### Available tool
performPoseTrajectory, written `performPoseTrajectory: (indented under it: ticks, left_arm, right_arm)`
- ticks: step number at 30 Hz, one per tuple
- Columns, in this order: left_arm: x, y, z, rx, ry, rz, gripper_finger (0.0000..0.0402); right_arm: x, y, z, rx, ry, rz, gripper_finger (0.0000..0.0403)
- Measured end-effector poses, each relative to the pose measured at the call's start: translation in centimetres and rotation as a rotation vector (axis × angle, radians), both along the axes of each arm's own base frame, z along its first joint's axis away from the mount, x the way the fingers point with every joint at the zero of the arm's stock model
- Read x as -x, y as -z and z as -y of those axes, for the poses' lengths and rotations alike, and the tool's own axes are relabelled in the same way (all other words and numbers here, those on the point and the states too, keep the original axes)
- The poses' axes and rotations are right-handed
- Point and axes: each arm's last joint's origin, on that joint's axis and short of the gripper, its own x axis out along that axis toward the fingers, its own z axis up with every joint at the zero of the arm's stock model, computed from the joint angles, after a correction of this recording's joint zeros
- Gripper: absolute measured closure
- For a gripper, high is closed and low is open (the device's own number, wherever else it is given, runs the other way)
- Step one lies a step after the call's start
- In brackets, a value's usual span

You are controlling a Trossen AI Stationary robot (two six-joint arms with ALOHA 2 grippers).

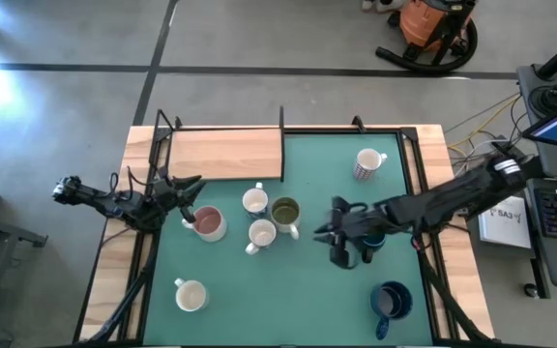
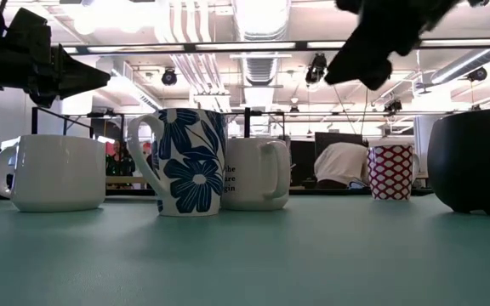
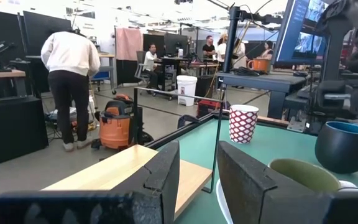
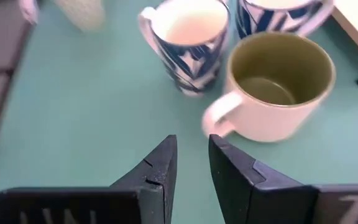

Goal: Place coffee mugs
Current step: Put the pink mug on the shelf

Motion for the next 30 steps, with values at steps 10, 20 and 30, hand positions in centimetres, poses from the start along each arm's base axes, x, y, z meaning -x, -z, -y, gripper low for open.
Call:
performPoseTrajectory:
  ticks: [10,20,30]
  left_arm:
    - [0.0,0.0,0.0,0.0,0.0,0.0,0.031]
    - [0.0,0.0,0.0,0.0,0.0,0.0,0.031]
    - [0.0,0.0,0.0,0.0,0.0,0.001,0.031]
  right_arm:
    - [2.8,1.5,-1.0,-0.051,-0.067,0.148,0.0319]
    - [3.9,3.4,-1.4,-0.066,-0.088,0.2,0.0316]
    - [4.9,5.1,-1.1,-0.138,-0.066,0.264,0.0326]
